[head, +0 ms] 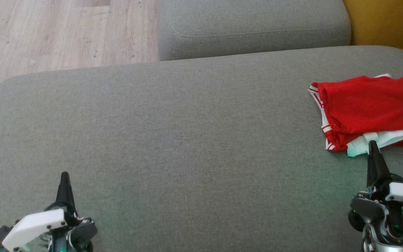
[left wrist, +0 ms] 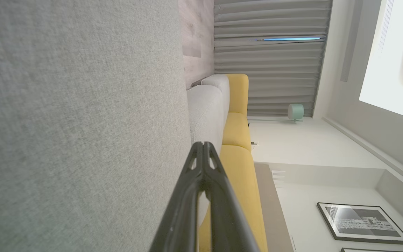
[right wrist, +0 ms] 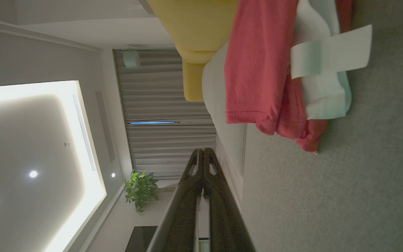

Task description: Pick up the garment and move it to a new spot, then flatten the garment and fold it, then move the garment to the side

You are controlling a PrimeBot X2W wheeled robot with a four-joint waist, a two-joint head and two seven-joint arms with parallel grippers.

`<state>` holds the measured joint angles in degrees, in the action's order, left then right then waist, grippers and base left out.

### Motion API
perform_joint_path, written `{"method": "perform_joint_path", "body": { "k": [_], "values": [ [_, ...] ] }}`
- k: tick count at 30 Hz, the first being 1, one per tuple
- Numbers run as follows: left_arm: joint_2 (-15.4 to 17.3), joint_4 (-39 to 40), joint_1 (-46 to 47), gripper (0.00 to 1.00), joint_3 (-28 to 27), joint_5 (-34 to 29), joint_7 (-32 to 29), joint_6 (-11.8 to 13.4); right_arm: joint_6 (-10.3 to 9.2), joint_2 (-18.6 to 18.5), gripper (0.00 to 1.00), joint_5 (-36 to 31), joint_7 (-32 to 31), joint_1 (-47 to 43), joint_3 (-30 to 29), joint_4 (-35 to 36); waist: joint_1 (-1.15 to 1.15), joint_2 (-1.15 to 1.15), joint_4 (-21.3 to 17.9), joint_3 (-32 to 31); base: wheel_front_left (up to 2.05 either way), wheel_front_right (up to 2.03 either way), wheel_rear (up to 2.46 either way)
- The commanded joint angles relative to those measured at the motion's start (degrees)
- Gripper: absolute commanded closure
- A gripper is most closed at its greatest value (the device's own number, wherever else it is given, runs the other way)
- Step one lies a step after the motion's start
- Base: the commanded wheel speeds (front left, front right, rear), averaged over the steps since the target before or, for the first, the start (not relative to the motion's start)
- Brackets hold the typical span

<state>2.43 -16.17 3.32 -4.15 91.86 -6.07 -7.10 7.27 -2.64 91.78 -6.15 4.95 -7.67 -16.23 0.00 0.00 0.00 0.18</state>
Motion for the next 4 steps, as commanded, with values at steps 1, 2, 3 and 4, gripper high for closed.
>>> {"method": "perform_joint_path", "body": {
  "k": [1,2,3,4],
  "values": [
    [0.4,2.1,2.9,1.0,-2.4,0.3,-0.4,-0.4,0.22,-0.2,1.0,0.4,-0.3,1.2,1.2,2.2,0.0,0.0,0.0,0.0,0.0,0.0,0.0],
    [0.4,2.1,2.9,1.0,-2.4,0.3,-0.4,-0.4,0.22,-0.2,1.0,0.4,-0.3,1.2,1.2,2.2,0.0,0.0,0.0,0.0,0.0,0.0,0.0],
    [0.4,2.1,2.9,1.0,-2.4,0.3,-0.4,-0.4,0.22,-0.2,1.0,0.4,-0.3,1.2,1.2,2.2,0.0,0.0,0.0,0.0,0.0,0.0,0.0],
    [0.4,2.1,2.9,1.0,-2.4,0.3,-0.4,-0.4,0.22,-0.2,1.0,0.4,-0.3,1.2,1.2,2.2,0.0,0.0,0.0,0.0,0.0,0.0,0.0]
  ]
}}
